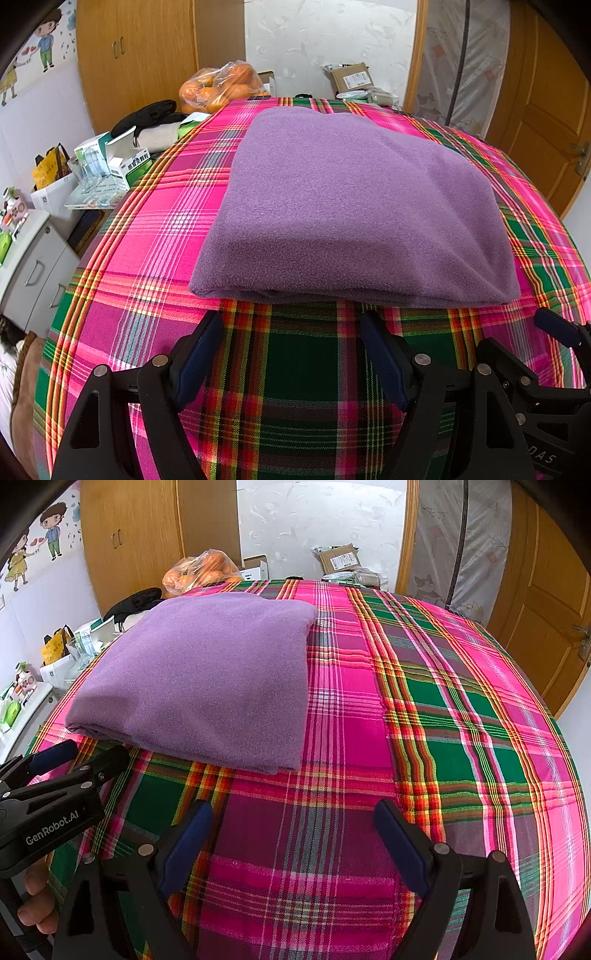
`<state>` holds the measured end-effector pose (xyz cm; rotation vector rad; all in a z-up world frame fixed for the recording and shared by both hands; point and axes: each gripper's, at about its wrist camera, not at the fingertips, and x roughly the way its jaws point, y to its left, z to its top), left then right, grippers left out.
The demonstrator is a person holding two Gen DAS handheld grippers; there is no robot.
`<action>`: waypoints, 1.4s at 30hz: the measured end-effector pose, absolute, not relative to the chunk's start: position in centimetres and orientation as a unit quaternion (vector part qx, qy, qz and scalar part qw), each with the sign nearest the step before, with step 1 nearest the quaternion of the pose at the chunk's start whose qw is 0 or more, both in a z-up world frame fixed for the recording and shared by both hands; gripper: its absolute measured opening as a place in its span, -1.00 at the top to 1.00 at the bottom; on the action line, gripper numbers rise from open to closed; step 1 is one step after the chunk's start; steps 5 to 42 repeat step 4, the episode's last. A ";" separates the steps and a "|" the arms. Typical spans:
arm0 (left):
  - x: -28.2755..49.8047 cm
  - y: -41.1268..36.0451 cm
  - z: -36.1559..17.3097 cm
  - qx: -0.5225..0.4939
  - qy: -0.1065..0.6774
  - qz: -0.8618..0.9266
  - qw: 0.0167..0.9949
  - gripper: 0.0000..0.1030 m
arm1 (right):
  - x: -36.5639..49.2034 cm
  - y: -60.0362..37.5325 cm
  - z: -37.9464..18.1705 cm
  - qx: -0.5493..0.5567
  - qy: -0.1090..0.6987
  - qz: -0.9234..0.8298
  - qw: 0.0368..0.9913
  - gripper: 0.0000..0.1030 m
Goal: Fold clothes
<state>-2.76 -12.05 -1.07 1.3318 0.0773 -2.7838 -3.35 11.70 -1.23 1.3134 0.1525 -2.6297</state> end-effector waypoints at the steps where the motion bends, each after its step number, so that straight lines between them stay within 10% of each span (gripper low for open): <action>1: -2.8 -12.0 -1.1 0.431 0.025 -0.901 0.027 -0.51 | -3.4 11.7 -1.2 0.444 0.052 -0.889 0.099 -0.75; 42: -2.7 -12.0 -1.1 0.431 0.025 -0.901 0.028 -0.51 | -3.4 11.7 -1.2 0.444 0.052 -0.889 0.099 -0.75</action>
